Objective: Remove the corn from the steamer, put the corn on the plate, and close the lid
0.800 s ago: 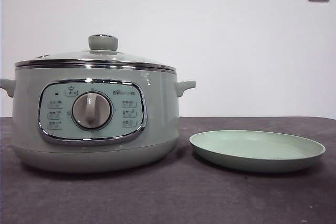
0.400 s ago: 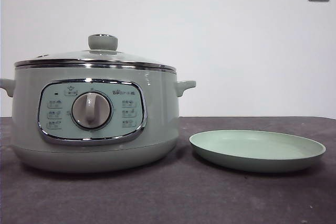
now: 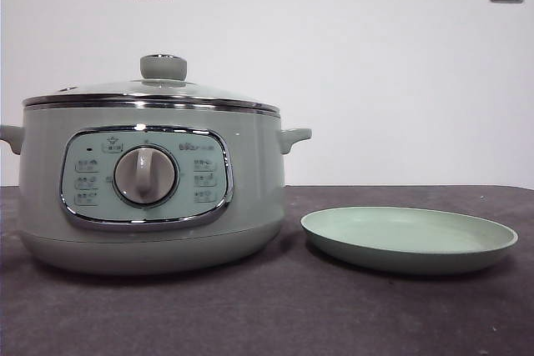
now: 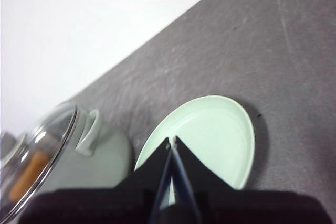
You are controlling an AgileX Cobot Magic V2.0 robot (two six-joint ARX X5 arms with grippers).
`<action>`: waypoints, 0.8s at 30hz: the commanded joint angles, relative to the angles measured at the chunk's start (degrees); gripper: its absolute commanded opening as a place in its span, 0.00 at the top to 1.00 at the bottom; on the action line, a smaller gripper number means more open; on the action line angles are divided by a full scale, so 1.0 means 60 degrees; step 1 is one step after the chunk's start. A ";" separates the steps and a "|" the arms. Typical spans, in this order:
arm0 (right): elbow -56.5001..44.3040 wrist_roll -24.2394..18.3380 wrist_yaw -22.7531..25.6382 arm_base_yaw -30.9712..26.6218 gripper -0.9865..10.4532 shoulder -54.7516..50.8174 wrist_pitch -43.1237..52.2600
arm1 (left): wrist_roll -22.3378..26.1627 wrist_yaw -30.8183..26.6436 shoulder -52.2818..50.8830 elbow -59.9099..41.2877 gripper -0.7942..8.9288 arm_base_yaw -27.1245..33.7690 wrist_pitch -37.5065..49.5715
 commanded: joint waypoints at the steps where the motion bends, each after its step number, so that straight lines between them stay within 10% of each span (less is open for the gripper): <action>1: 0.0849 -0.1060 -0.0288 0.0007 0.92 0.0845 -0.0219 | 0.0678 0.0051 0.0594 0.0601 0.93 0.0036 -0.0277; 19: 0.6513 -0.5286 -0.3891 0.0007 0.90 0.6288 -0.3931 | 0.3351 0.2685 0.5898 0.5898 0.92 0.0025 -0.3311; 24: 0.6940 -0.5537 -0.3993 0.0011 0.68 0.6849 -0.4320 | 0.3446 0.3049 0.6816 0.6484 0.72 0.0015 -0.3632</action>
